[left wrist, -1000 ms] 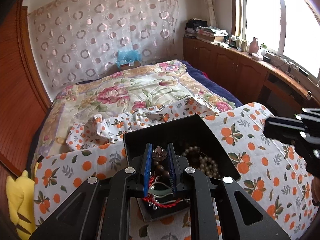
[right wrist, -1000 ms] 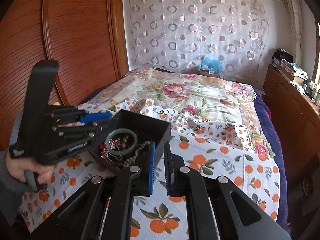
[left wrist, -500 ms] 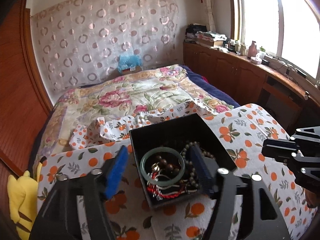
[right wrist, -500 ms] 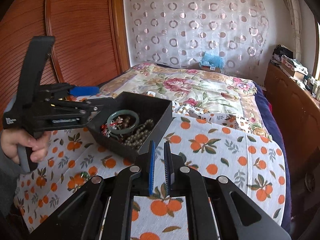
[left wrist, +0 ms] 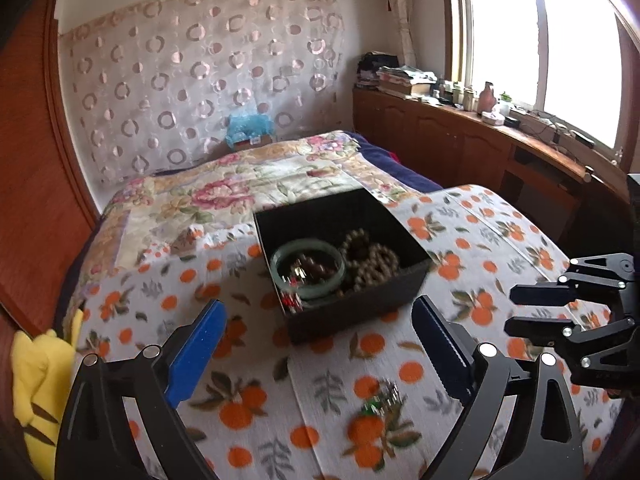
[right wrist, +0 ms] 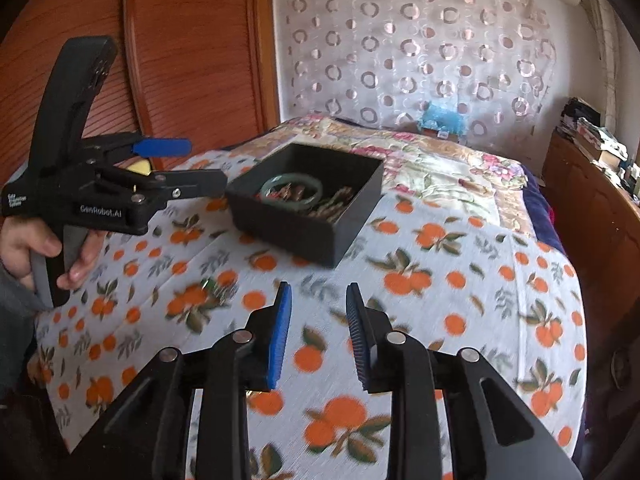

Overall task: Organize jewelry
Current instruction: 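Move the left gripper to the green pendant while the right approaches the gold ring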

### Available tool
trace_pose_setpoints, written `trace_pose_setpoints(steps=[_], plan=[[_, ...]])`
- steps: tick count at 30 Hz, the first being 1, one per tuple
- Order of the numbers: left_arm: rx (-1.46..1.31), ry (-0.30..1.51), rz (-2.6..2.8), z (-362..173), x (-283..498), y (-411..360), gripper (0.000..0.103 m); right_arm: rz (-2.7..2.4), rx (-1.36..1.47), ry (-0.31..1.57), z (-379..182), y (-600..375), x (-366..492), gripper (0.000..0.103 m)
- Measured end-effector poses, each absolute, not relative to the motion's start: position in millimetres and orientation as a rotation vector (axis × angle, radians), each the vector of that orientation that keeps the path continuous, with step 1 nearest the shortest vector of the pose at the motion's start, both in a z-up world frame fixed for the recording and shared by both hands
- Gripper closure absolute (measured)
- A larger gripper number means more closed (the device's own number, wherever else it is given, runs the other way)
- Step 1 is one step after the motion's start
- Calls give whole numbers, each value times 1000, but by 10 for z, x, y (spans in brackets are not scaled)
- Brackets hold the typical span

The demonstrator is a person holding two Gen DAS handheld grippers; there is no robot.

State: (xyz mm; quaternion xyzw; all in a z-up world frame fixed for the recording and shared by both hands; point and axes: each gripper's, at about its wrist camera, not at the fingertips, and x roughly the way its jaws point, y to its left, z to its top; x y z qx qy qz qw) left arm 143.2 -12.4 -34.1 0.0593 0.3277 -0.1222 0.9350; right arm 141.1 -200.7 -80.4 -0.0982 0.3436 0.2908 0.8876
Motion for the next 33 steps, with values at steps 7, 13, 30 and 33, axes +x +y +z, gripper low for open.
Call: trace_pose_setpoints(steps=[7,13,30,33], plan=[[108,748,-272,-607,1284,-68,13,647,-259,764,-995,-1863,1199,73],[107,802,-279,-831,1181,-24,13,675,-297,822,-1148,-1742,1138,73],[184,855,-372,-983,1146,-357,42,652,-334,833,-1180,-1794,1094,82],[199,861,-376,-992,1192,-420,53,648,-317,821,-1138,-1842,1103,82]])
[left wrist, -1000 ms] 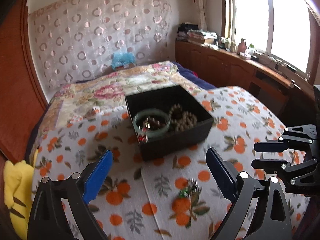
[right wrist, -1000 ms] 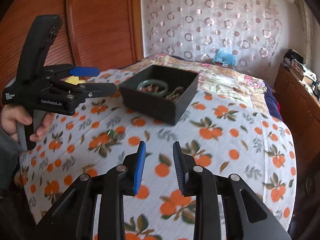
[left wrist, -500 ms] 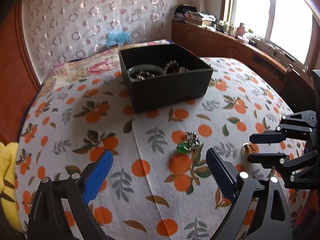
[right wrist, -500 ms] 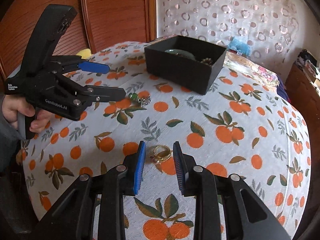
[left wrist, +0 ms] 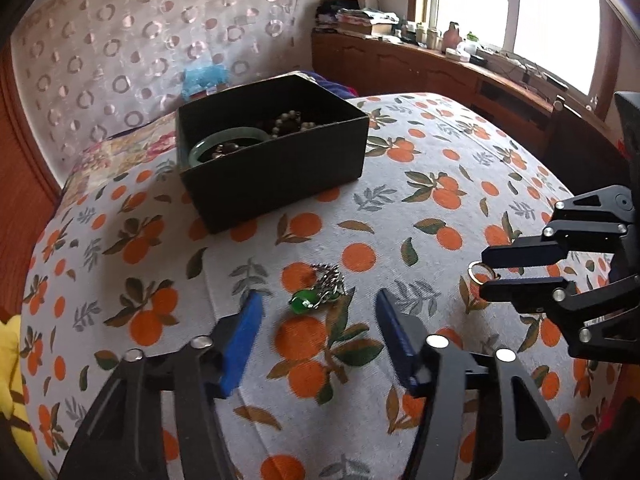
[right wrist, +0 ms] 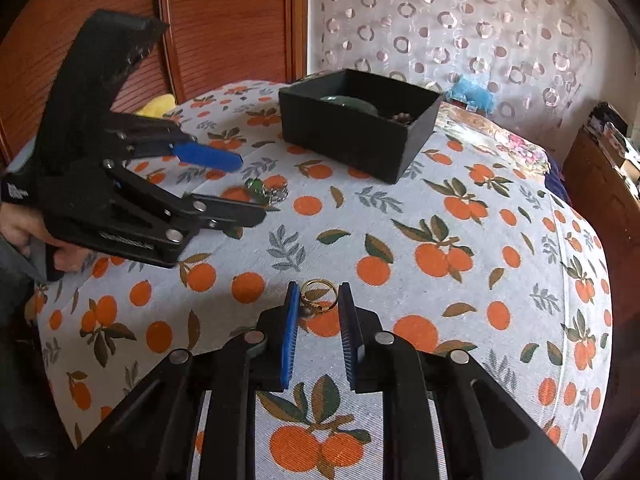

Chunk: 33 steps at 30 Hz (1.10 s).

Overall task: Organize jewelry
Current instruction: 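Move the left gripper to the green pendant while the right approaches the gold ring, then grasp the green pendant with the left gripper while the right grasps the gold ring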

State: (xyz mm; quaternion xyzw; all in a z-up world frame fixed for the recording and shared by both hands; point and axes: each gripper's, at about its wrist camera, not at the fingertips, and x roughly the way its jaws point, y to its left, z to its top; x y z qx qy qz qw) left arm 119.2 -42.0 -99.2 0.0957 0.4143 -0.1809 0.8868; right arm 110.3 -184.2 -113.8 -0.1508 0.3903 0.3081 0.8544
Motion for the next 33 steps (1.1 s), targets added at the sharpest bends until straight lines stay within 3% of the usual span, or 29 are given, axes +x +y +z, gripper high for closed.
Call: trace_pose_setpoints(steps=[5,7,11,13,33], plan=[[227,866,-374,-1013,1232,-482,64,648,-309,809,-1095,-1861,1099,82],[234,859,-373,-1003,1229,-495,73,648,-306,805,-1080,-1867,1095,82],[244,844,-372,-989,1199,-505,76,645,-299,803,-1080,-1882,1099,81],[231,831,-375,-954,1184,-487,87,644,-299,804,-1079,-1892,1098,81],[184,730,-351,-508,1123,-366,90,627,-282,751,-837,-1900,1237,82]])
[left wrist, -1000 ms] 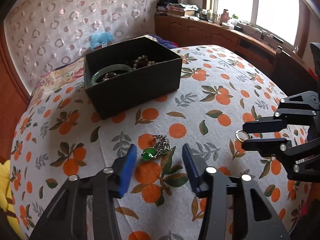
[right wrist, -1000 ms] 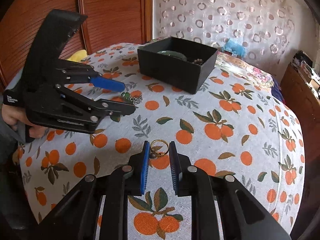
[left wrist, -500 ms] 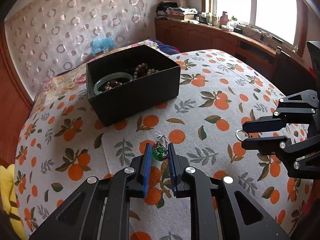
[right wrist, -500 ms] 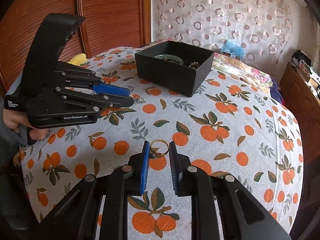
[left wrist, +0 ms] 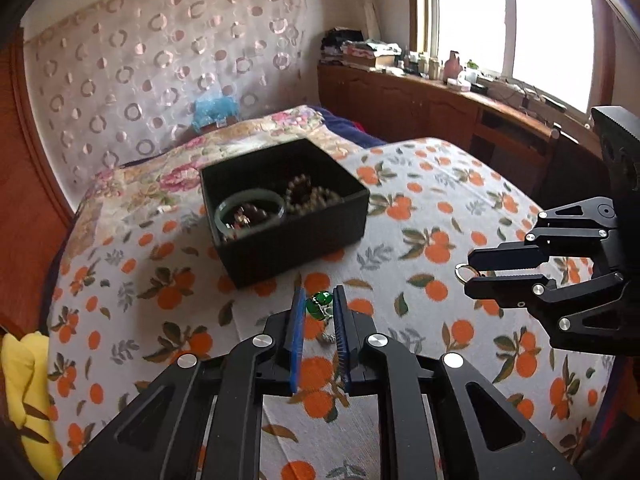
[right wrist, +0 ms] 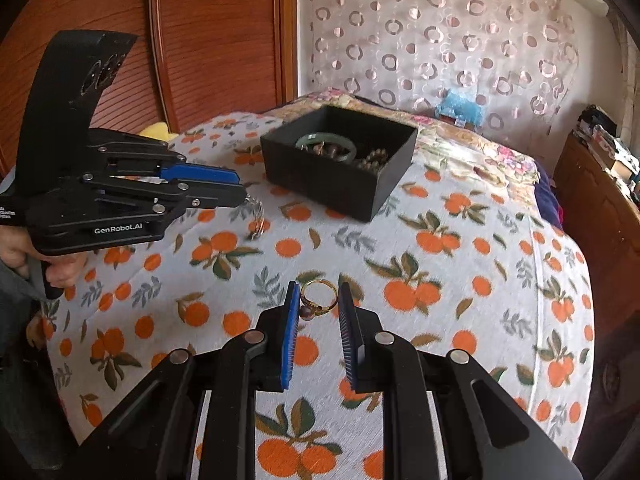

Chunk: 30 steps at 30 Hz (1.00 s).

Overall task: Organize jewelry
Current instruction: 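Grasp the green pendant with the left gripper while the right grasps the gold ring, then carry the pendant into the box and open the left gripper while the right carries the ring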

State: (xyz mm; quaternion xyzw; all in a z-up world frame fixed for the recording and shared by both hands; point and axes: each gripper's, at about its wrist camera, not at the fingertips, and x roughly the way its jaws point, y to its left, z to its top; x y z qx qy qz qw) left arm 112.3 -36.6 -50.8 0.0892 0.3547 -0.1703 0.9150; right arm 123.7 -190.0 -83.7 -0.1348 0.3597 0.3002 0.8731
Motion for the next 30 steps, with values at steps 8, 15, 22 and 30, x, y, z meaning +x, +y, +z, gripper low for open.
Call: trace_pose_setpoints(steps=[8,15,22,30], plan=[[149,699,-347,-348,1173,-265,91,615,-267,717,-647,-1911,1339,82],[125,659,-334,-134,1252,-187,91,605,-253,694,-518,-1872,1489,82],[123,623,-315,102,1423,-159,91,586,-240,677,-392,-1797,1765,82],[125,605,-284,231,1693,-147,90,561,-231,679,-338,-1766,2007,82]])
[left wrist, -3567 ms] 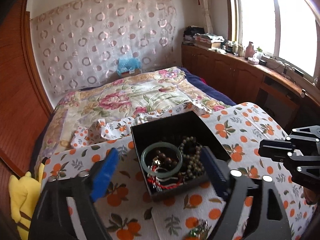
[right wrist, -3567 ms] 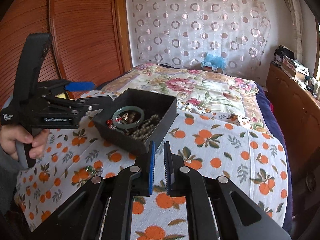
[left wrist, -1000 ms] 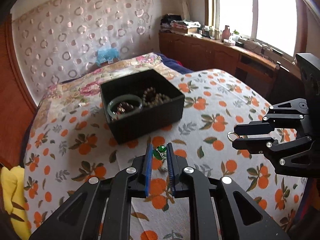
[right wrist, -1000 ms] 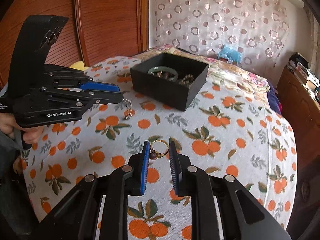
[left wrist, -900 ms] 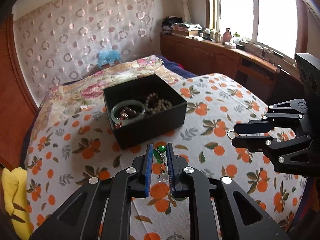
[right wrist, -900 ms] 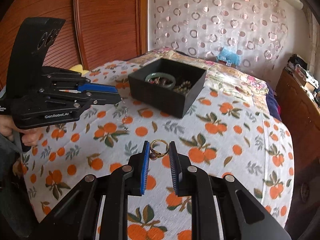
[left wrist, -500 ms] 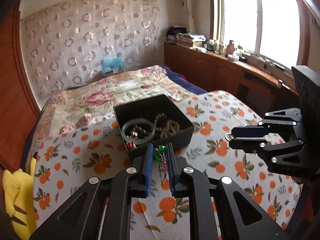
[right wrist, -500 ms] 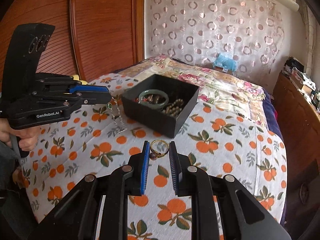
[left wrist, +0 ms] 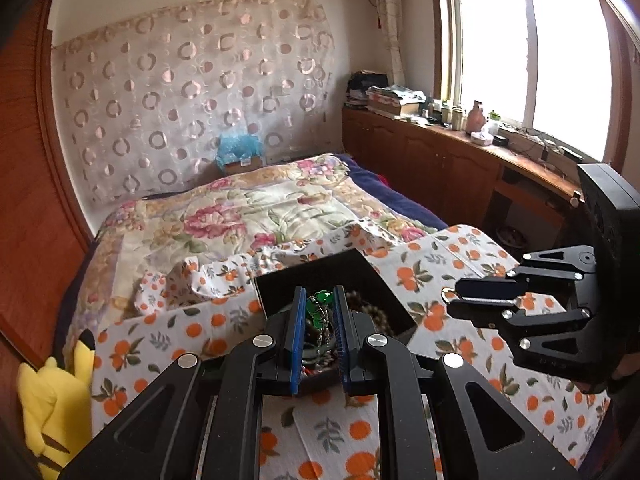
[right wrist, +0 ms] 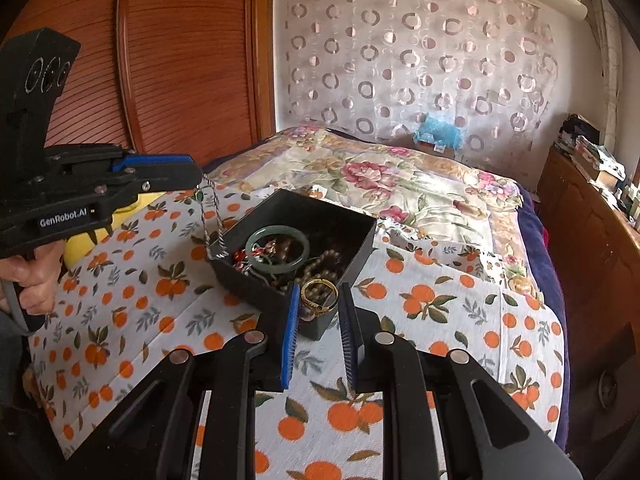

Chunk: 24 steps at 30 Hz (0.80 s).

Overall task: Organize jewelry
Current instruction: 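Carry the pendant into the box and open the left gripper while the right carries the ring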

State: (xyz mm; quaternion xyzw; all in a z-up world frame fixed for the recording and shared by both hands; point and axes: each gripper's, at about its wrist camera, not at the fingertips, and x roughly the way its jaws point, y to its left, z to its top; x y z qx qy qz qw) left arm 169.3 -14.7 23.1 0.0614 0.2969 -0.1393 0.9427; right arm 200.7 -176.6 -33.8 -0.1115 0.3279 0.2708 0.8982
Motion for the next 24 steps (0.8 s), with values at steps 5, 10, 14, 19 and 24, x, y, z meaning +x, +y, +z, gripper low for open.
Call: trace_pose_setpoints(steps=[5,10,14,19,24], plan=[[144,625,-269,168,1811,-168,90,539,-258,679,-350,-1756,2049,81],[137,643,-256,93,1945,-158,90,535,-260,678,-350,-1756,2062,81],[132,660,-246,25,2092,-195,90,532,-261,679,-355,-1755,2072,81],[122,672,-231,-21,2303,-202,90,529,-263,679,-350,-1757,2094,81],[89,689,-215,-71,2471,-127,89,533,-256,675,-344,-1768,2128,81]])
